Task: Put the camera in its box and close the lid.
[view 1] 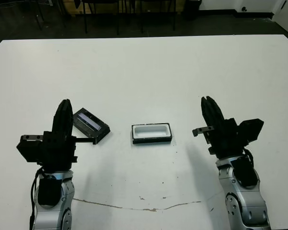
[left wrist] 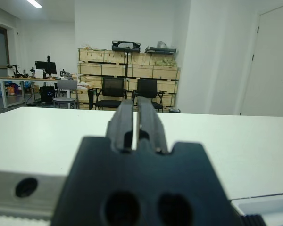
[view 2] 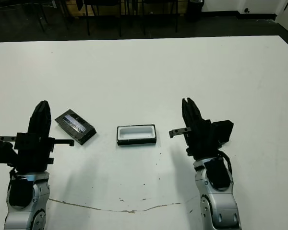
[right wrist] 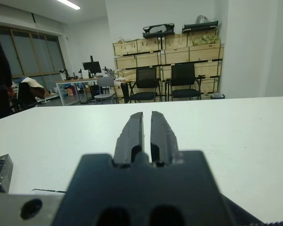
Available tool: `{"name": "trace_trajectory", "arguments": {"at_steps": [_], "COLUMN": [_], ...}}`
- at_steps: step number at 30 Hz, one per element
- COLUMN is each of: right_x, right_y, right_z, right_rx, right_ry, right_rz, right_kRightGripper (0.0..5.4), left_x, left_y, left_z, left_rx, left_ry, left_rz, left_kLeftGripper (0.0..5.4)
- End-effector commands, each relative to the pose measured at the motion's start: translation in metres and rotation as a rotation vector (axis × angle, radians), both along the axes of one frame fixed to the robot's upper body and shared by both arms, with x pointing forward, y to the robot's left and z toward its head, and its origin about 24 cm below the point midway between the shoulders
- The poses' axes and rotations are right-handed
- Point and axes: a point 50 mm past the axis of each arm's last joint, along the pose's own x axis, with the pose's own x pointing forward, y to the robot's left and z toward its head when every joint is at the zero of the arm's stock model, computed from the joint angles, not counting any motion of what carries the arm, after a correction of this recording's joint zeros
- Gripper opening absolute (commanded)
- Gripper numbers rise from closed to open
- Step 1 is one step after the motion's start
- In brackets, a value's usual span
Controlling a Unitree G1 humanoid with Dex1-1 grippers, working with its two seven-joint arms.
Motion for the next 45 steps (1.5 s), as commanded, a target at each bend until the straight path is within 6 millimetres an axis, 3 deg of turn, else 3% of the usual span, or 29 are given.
{"name": "trace_trajectory", "arguments": {"at_steps": [1, 11, 16, 23, 30, 35, 40, 45], "right_x": [-0.002, -0.005, -0.003, 0.006, 0.02, 0.034, 0.045, 0.051], "right_y": [0.0, -0.002, -0.013, -0.041, -0.083, -0.107, -0.121, -0.132], "right_z": [-0.004, -0.005, 0.0, 0.024, 0.046, 0.05, 0.047, 0.044], "right_rx": [-0.001, -0.007, -0.012, -0.077, -0.206, -0.24, -0.242, -0.274], "right_ry": [0.028, 0.039, 0.03, -0.004, 0.071, 0.179, 0.274, 0.365], "right_rz": [-0.007, 0.02, 0.05, 0.094, 0.115, 0.296, 0.489, 0.575], "right_kRightGripper": [0.0, 0.0, 0.0, 0.0, 0.0, 0.6, 1.48, 2.35], "left_x": [-0.001, -0.003, -0.002, -0.002, -0.003, -0.002, -0.003, -0.003], "left_y": [0.001, -0.001, -0.002, -0.002, -0.002, -0.002, -0.001, -0.001], "left_z": [-0.006, -0.006, -0.007, -0.007, -0.007, -0.006, -0.006, -0.006], "left_rx": [0.012, 0.004, 0.001, -0.01, -0.012, -0.001, 0.0, 0.001], "left_ry": [0.035, 0.034, 0.034, 0.035, 0.038, 0.036, 0.039, 0.036], "left_rz": [0.006, -0.003, -0.001, -0.008, -0.004, -0.003, -0.004, -0.002], "left_kLeftGripper": [0.01, 0.01, 0.01, 0.01, 0.01, 0.0, 0.0, 0.0]}}
